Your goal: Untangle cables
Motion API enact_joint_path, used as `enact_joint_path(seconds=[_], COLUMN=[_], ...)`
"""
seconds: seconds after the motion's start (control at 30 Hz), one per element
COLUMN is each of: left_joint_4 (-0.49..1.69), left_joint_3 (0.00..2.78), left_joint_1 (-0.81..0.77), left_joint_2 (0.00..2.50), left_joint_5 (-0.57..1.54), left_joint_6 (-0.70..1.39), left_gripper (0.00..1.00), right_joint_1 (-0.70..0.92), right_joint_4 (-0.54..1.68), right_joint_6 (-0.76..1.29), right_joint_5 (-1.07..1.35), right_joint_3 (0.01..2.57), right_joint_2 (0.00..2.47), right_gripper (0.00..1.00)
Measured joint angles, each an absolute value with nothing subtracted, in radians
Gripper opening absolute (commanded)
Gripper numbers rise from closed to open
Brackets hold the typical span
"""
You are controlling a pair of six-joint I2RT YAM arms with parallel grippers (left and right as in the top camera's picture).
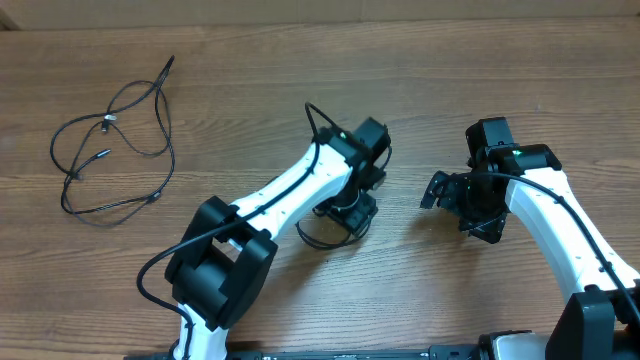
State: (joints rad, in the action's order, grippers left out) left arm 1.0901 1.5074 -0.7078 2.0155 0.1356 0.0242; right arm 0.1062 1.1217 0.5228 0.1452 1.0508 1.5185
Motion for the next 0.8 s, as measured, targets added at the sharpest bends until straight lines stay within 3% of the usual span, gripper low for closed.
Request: enact_joint_path(seconds=[0.8], left_joint_4=[0.904], left_joint_3=[1.353], left_joint_1=[-0.727], left_joint_2=[2.016], left_joint_5=[0.015], left_joint_6=[-0.025], left_gripper=[0.60], right_joint_1=[0.106], right_joint_4=[1.126], right_joint_6=[0.523], right_joint_5=[0.146], right_joint_3=[1.051], right_joint_2=[1.518], right_gripper=[1.00])
